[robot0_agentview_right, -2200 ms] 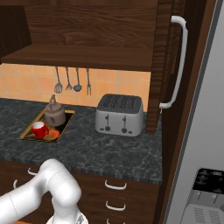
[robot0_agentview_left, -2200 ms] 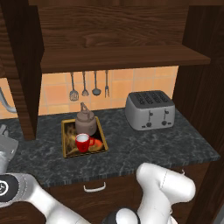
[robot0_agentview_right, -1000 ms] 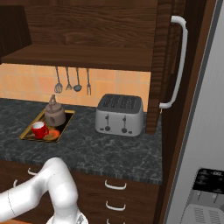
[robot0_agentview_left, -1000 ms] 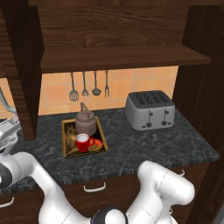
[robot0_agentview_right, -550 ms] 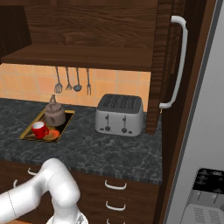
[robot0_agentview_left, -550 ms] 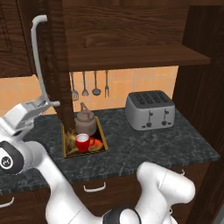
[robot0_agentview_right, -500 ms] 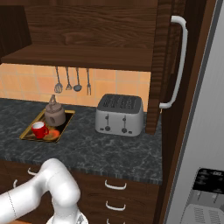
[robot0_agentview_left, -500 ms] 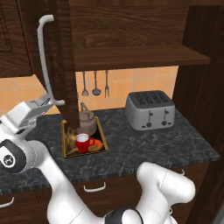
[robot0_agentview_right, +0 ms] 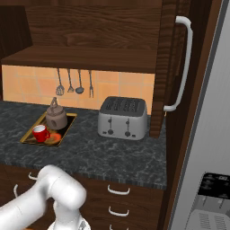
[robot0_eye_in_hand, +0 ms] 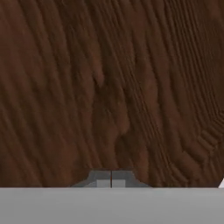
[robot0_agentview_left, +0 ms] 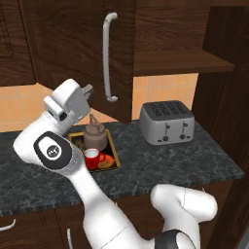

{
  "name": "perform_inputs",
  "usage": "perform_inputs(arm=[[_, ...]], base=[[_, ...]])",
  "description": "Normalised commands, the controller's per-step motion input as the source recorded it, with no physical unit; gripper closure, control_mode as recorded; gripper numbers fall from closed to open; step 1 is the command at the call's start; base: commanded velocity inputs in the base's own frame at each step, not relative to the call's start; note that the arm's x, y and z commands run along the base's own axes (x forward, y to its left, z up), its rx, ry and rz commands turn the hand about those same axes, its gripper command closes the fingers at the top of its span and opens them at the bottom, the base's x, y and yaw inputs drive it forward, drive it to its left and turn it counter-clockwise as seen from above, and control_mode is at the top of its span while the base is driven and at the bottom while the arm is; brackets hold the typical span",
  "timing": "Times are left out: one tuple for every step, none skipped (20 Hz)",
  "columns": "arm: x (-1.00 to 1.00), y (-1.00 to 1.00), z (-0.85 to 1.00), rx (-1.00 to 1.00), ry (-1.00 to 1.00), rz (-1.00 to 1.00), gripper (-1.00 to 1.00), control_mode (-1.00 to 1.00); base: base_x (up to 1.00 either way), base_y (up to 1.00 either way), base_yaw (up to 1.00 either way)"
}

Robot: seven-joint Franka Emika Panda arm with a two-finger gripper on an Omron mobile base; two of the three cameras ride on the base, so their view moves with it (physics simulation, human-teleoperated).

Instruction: Pick the kettle from the counter and place it on the tray. Then pick the mug from the cabinet and place it on the tray. Then close the cabinet doors.

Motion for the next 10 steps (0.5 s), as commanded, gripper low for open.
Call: perform_inputs(arm=[[0.44,-1.0,0.42,0.0,0.45,0.08,1.0,-1.0],[0.43,-1.0,0.39,0.0,0.44,0.09,1.0,-1.0],[0.51,-1.0,0.4,0.01,0.43,0.13,1.0,-1.0],[0.59,-1.0,0.34,0.02,0.45,0.16,1.0,-1.0],[0.62,-1.0,0.26,0.03,0.45,0.17,1.0,-1.0],[0.72,-1.0,0.21,0.06,0.4,0.2,1.0,-1.0],[0.85,-0.97,0.11,0.09,0.35,0.25,1.0,-1.0],[1.0,-0.79,0.0,0.1,0.33,0.28,1.0,-1.0],[1.0,-0.62,0.0,0.01,0.31,0.3,1.0,-1.0],[1.0,-0.51,0.0,0.05,0.27,0.31,1.0,-1.0]], base=[[0.0,0.0,0.0],[0.0,0.0,0.0],[0.0,0.0,0.0],[0.0,0.0,0.0],[0.0,0.0,0.0],[0.0,0.0,0.0],[0.0,0.0,0.0],[0.0,0.0,0.0],[0.0,0.0,0.0],[0.0,0.0,0.0]])
